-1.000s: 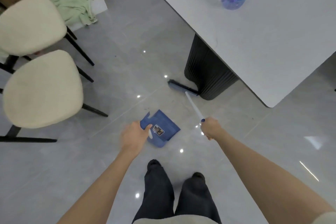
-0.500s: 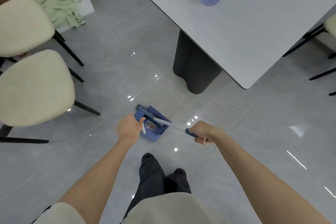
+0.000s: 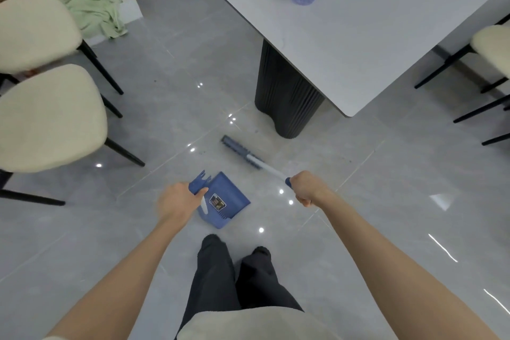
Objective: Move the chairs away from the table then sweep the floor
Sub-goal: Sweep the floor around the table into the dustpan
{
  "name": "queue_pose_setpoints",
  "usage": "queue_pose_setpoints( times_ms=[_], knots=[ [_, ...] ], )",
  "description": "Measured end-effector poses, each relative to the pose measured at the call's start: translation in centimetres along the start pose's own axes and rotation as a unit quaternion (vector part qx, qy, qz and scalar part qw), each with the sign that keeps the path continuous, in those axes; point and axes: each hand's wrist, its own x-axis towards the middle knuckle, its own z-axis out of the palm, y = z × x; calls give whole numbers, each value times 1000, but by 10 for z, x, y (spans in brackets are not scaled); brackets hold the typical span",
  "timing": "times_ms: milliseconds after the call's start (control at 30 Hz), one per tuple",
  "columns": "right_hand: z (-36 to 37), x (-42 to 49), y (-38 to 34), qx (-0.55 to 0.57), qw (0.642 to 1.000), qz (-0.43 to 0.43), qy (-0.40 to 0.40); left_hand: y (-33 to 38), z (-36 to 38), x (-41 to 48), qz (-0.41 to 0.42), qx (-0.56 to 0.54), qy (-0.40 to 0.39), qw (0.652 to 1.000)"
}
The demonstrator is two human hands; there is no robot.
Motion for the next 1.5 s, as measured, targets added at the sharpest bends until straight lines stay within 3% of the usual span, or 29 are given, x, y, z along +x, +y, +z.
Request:
queue_pose_setpoints(
  times_ms=[133,300,367,467,633,867,933,1167,1300,1500],
  knots=[
    [13,10,13,-40,998,20,31,-4,-3,-10,0,7,-6,1000],
    [32,27,18,3,998,62,27,-12,-1,-9,-1,13,-24,1000],
    [41,27,14,-4,997,78,14,-15,0,-7,3,12,-30,999],
    [54,19,10,76,994,70,-19,-25,2,-6,58,18,-46,997],
    [67,-5,2,5,996,56,-69,-44,1,-10,99,33,-74,992],
    [70,-41,11,90,995,31,-7,-45,-16,-37,75,13,-43,996],
    [78,-45,10,130,989,71,13,-56,-18,-43,43,-3,-34,999],
    [110,-30,5,-8,993,30,110,-72,-23,-57,8,-11,-24,1000],
    [128,-9,5,39,993,44,104,-81,-10,-50,13,-11,-36,999],
    [122,7,11,84,995,52,27,-70,-11,-48,-3,8,-26,1000]
  ],
)
